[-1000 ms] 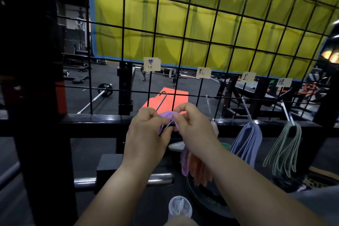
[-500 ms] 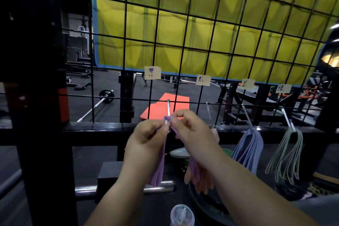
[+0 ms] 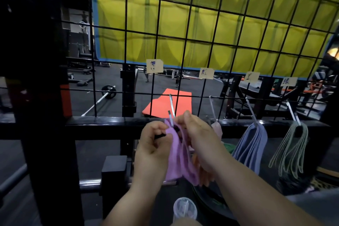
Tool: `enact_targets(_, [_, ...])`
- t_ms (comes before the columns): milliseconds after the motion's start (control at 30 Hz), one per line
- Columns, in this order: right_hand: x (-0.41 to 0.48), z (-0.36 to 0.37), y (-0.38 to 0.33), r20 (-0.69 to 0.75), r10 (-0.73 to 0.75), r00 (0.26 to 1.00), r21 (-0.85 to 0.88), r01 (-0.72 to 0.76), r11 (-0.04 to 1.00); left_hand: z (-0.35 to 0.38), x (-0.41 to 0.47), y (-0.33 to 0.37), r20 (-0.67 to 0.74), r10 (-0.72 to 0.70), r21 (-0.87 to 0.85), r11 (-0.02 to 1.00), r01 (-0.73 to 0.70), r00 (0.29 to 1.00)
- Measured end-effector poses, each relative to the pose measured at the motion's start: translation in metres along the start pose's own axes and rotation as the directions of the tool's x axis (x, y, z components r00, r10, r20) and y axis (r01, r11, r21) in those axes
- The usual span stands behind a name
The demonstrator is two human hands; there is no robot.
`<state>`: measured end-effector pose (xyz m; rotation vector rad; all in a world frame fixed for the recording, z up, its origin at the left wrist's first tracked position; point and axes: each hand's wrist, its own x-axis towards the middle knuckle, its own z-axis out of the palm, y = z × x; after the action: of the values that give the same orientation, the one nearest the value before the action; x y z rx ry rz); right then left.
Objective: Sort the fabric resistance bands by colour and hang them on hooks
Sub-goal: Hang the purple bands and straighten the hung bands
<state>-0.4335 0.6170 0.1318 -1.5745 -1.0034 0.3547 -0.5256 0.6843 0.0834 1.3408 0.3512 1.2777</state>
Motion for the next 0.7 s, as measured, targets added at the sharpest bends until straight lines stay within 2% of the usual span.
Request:
enact_targets(133, [0.003,0.0,0.003,-0.008,0.06,0.998,0.1,-0.059,0.993,-0.002,-0.002,0.002,0.012,0.044,0.074,0.996,-0.045,0.999])
enact_targets(233, [0.004,0.0,0.005,0.007,0.072,0.997,0.151,-0.072,0.986,-0.003,-0.001,0.006,0.048,0.073,0.257,0.963,-0.082,0.996])
enact_targets(333, [0.004,0.0,0.006,0.043,0.073,0.996,0.213,-0.08,0.974,-0.008,0.005,0.011,0.127,0.172,0.523,0.825,-0.213,0.977])
enact_targets(400, [0.006,0.002,0.007,0.042,0.062,0.997,0.216,-0.069,0.974,-0.011,0.011,0.014,0.125,0.292,0.612,0.729,-0.306,0.948])
enact_targets(467, [0.008,0.004,0.007,0.025,0.048,0.999,0.21,-0.052,0.976,-0.01,0.016,0.019,0.093,0.317,0.522,0.792,-0.318,0.944])
enact_targets(533, [0.009,0.005,0.008,0.029,0.041,0.999,0.21,-0.046,0.977,-0.008,0.02,0.021,0.089,0.261,0.41,0.87,-0.274,0.961])
enact_targets(633, [0.01,0.004,0.008,0.0,0.067,0.998,0.197,-0.066,0.978,-0.007,0.021,0.021,0.095,0.068,0.193,0.977,-0.086,0.993])
enact_targets(700, [0.011,0.001,0.008,-0.052,0.103,0.993,0.134,-0.095,0.986,-0.004,0.018,0.022,0.105,-0.036,0.009,0.999,0.035,0.994])
